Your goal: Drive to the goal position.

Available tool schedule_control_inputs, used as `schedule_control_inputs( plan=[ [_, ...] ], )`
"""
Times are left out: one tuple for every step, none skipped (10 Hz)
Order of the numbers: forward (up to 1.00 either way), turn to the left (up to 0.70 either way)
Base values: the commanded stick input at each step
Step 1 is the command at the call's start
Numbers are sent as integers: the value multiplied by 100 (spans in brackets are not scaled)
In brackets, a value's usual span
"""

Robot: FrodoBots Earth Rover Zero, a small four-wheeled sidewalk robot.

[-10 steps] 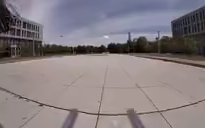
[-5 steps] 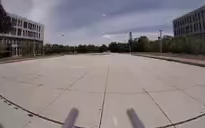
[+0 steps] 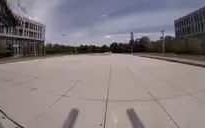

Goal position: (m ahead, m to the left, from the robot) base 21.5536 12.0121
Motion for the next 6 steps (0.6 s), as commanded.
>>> schedule_control_inputs(
  plan=[
    [50, 0],
    [50, 0],
    [50, 0],
    [50, 0],
    [50, 0],
    [50, 0]
  ],
)
